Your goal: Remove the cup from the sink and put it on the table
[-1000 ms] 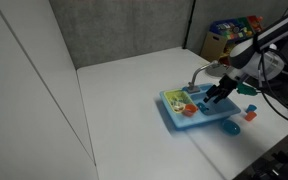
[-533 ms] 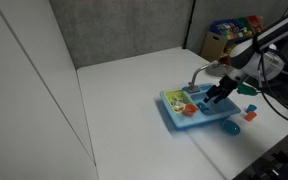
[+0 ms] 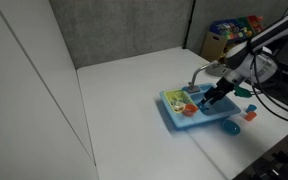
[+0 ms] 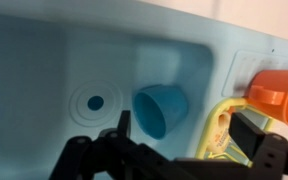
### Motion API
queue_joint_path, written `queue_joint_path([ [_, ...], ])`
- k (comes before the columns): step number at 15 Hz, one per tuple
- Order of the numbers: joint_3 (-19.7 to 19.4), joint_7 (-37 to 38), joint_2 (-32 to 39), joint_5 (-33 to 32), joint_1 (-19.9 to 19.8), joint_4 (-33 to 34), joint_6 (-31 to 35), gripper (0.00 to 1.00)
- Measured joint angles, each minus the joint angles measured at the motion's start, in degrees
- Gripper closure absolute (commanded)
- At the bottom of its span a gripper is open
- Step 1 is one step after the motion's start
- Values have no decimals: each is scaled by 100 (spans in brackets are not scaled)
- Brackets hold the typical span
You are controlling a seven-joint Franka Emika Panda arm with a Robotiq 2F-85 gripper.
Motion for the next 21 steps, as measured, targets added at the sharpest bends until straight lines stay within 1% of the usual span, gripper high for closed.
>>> queue_joint_path([
  [6,5,-965,183,721,-13,284,-374,0],
  [9,-97,-1353,246,1065,3,381,-674,0],
  [14,-490,-1870,343,1547,198,534,-1190,0],
  [17,-751,-2054,409,1768,409,633,-1441,0],
  [21,-1014,-2227,486,2001,701,746,-1588,0],
])
